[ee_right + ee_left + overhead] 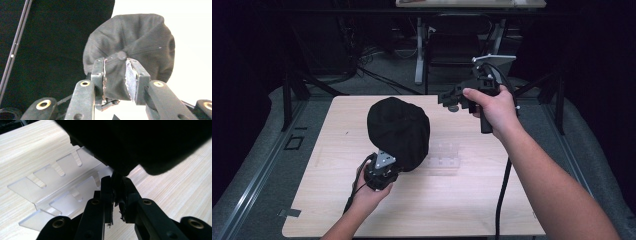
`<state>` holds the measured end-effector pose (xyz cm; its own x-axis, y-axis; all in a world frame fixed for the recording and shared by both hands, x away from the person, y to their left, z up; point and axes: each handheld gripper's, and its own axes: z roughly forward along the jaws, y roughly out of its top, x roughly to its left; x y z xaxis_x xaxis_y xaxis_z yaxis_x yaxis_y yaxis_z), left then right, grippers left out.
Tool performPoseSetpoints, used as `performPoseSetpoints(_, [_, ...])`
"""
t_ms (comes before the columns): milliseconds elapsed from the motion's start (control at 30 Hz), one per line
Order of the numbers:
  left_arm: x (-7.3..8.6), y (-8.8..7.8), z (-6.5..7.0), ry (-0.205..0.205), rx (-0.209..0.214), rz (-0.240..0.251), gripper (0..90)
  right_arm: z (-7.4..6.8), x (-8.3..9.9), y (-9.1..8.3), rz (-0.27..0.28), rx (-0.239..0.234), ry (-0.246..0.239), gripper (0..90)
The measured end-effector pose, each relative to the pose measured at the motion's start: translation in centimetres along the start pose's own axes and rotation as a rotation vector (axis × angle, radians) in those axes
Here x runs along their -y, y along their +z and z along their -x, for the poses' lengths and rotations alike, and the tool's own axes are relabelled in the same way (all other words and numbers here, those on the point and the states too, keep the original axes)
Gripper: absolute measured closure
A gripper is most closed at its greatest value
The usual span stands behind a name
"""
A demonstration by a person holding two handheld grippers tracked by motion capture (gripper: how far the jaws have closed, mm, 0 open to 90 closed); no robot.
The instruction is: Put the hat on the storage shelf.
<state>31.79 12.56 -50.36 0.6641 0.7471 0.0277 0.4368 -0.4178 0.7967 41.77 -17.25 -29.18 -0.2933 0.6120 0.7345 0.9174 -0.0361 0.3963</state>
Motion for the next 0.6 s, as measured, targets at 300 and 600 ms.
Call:
performPoseSetpoints(300, [0.6,-0.2,-0.5,-0.027,0.001,0.002,79.0,0.9,0.5,-0.6,0.016,0.031,-0.002,68.7])
performPoseSetpoints(600, [1.5,-0.6,-0.9,-0.052,-0.013,0.012,66.0,1.4,1.1,-1.0,0.018,0.077,-0.02,68.1])
